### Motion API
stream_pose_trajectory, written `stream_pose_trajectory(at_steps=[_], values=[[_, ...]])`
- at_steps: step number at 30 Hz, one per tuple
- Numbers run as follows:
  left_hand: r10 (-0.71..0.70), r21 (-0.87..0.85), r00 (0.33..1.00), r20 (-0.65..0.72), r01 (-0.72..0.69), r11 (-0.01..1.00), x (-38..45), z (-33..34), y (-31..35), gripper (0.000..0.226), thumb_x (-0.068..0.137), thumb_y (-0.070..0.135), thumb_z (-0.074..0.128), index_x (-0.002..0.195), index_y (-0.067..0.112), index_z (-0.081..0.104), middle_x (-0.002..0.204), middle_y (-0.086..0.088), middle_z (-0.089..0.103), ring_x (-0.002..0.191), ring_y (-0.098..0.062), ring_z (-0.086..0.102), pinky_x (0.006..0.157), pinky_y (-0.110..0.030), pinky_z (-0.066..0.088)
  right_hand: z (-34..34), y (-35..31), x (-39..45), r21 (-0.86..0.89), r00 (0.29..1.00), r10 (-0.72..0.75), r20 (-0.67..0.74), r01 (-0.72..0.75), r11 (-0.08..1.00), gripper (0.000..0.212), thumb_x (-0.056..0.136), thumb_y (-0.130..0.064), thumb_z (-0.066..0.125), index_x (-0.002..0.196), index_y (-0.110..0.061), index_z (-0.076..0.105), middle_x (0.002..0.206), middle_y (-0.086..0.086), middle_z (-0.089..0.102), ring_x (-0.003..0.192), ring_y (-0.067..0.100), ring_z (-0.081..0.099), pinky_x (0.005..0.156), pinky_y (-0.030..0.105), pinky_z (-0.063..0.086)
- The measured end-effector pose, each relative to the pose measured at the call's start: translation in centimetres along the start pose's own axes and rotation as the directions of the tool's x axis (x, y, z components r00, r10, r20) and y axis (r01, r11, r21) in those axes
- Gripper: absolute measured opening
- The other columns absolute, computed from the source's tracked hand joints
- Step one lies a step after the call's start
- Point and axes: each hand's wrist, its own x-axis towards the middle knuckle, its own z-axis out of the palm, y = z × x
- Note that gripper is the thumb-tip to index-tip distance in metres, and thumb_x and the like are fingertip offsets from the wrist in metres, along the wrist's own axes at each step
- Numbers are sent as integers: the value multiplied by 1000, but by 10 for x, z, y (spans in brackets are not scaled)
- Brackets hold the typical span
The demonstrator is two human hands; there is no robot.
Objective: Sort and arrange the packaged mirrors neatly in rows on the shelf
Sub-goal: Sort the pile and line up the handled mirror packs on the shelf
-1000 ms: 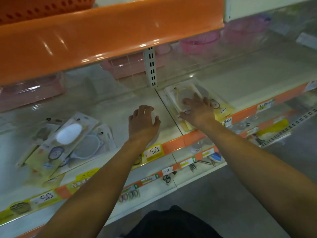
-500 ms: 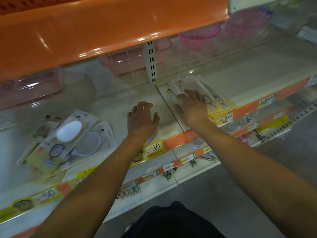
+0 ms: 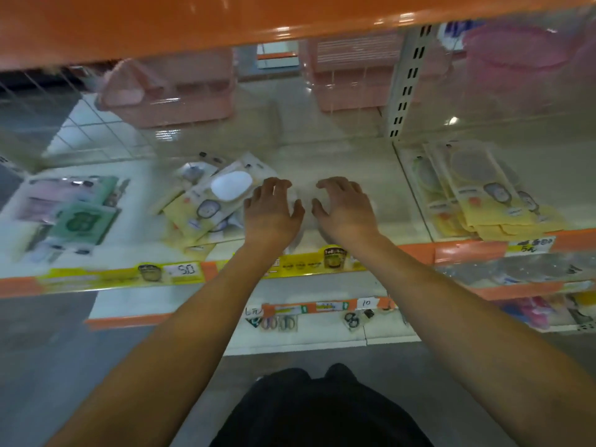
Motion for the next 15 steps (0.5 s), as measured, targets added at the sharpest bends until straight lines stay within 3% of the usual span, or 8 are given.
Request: stream_pose_trajectory(at_steps=[7,15], values=[[-65,-20,998,-7,65,998,-9,-19,-65,42,88,35,56,124,12,55,125,-11,54,112,-35,52,89,-46,41,28,-60,6,14,999,-46,15,46,999,40,91,-34,54,127,-17,54,131,5,53,121,30,47,93,40,42],[-66,-48,997,-27,65,997,-9,-46,-141,42,83,37,50,118,15,57,121,-7,56,110,-32,55,85,-43,43,65,-130,10,-16,1000,5,30,-5,1000,42,91,-35,55,129,-17,53,133,5,51,122,30,46,94,39,40]])
